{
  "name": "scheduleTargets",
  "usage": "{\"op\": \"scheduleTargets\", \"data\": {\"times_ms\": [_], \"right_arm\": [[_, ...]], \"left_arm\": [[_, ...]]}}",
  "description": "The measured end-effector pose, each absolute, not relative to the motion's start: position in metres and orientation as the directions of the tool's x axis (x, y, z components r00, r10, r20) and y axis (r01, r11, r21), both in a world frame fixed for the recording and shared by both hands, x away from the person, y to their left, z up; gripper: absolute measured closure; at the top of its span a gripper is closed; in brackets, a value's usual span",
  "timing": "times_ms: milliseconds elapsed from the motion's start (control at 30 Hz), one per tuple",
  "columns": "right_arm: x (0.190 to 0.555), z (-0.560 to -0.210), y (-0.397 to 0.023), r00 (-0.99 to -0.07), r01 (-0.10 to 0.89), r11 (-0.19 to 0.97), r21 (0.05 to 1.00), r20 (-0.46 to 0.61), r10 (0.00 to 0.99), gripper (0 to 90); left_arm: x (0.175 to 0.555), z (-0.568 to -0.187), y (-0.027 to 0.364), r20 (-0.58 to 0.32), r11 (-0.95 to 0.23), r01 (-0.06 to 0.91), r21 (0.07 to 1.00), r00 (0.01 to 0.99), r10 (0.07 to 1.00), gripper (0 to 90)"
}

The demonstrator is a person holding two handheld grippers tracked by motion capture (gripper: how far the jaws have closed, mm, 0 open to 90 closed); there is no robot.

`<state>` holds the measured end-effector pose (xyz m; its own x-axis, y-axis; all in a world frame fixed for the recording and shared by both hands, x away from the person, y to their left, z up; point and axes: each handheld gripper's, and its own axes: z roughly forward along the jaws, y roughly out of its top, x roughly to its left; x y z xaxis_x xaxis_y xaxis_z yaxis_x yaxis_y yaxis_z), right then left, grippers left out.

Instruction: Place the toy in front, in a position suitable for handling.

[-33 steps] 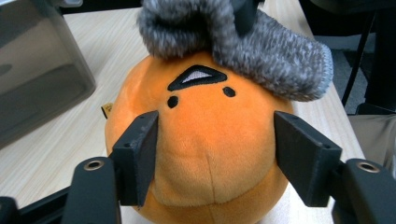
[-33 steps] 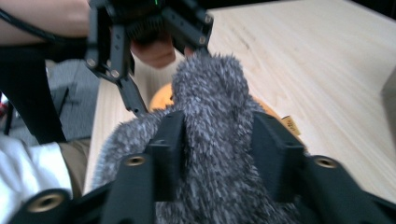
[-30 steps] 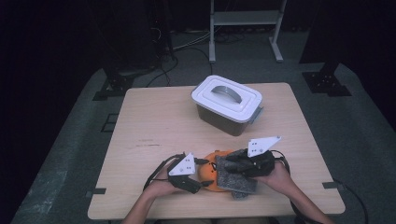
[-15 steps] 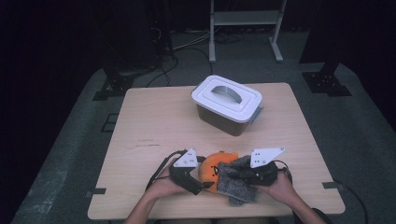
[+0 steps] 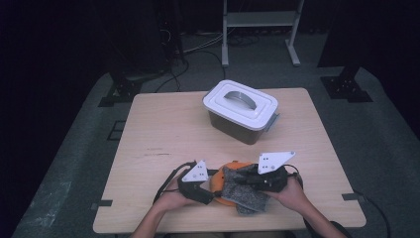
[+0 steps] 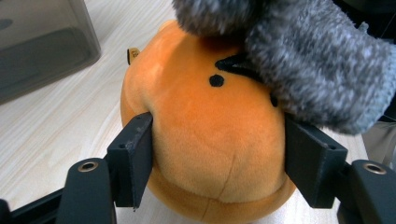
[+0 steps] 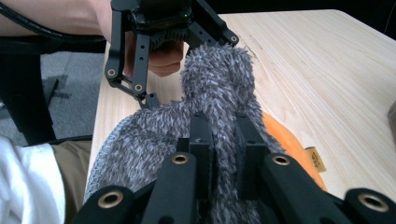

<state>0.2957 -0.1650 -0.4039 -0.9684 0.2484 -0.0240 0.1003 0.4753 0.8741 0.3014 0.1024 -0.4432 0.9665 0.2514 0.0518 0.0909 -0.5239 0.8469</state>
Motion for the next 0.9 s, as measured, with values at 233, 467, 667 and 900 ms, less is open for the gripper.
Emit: {"op": "scheduleTargets", "data": {"times_ms": [233,467,667,900], "right_arm": [[0.290,-0.417,-0.201,-0.954,0.160,0.462,0.872,0.015,0.301,79.9],[0.299,-0.408,-0.204,-0.949,0.165,0.426,0.889,0.025,0.316,79.9],[0.309,-0.410,-0.175,-0.965,0.149,0.433,0.889,0.035,0.260,79.8],[0.307,-0.412,-0.178,-0.971,0.139,0.457,0.879,0.029,0.239,79.8]], "left_arm": [[0.300,-0.444,0.102,0.061,-0.520,0.080,0.850,0.967,0.247,31.2],[0.298,-0.446,0.106,0.084,-0.527,0.050,0.848,0.970,0.228,31.7],[0.300,-0.444,0.108,0.024,-0.515,0.118,0.849,0.965,0.260,16.9],[0.300,-0.445,0.106,0.032,-0.513,0.113,0.851,0.964,0.265,26.9]]}}
